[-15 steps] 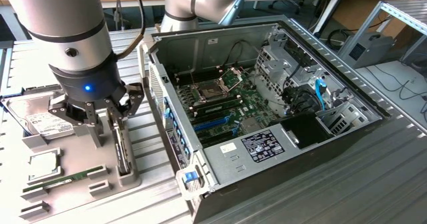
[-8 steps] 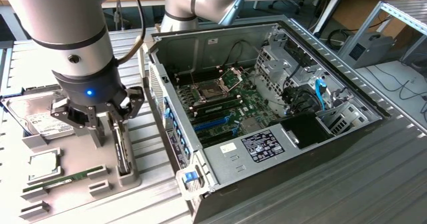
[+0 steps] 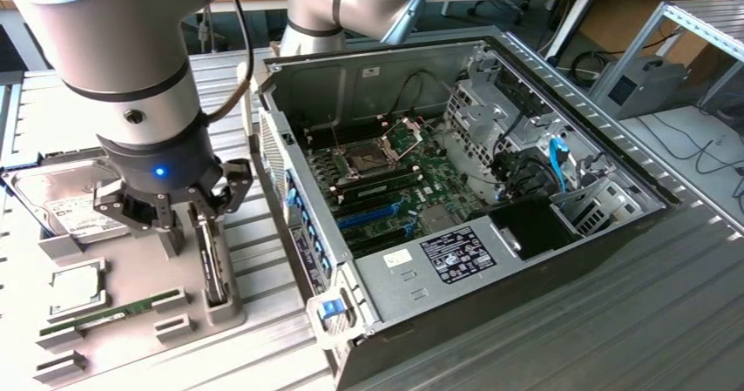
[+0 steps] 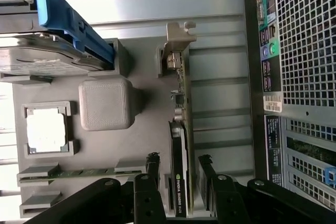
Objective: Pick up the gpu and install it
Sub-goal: 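Pick up the gpu and move the gpu toward the slot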
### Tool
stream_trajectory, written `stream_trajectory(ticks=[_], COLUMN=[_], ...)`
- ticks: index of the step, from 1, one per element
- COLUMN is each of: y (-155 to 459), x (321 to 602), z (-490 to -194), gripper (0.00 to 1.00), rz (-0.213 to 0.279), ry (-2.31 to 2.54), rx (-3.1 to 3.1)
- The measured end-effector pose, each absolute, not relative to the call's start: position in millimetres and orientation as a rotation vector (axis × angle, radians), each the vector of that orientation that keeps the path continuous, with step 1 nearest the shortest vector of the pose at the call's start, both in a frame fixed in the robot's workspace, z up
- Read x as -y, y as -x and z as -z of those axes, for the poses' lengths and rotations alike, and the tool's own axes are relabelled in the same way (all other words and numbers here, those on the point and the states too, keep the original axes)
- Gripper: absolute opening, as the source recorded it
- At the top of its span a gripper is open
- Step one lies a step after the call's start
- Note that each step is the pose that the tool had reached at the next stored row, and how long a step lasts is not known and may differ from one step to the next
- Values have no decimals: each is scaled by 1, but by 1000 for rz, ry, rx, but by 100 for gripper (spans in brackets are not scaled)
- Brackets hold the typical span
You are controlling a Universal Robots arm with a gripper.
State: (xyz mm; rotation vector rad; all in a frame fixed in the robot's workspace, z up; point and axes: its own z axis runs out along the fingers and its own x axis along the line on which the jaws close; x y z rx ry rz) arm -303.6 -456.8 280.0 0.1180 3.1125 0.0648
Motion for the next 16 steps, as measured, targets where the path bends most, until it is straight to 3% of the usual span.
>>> stream_trajectory(ticks=[16], y=[302], x=[457], z=[-267], gripper=[42], rz=[-58], ry=[-120], rx=[-3112])
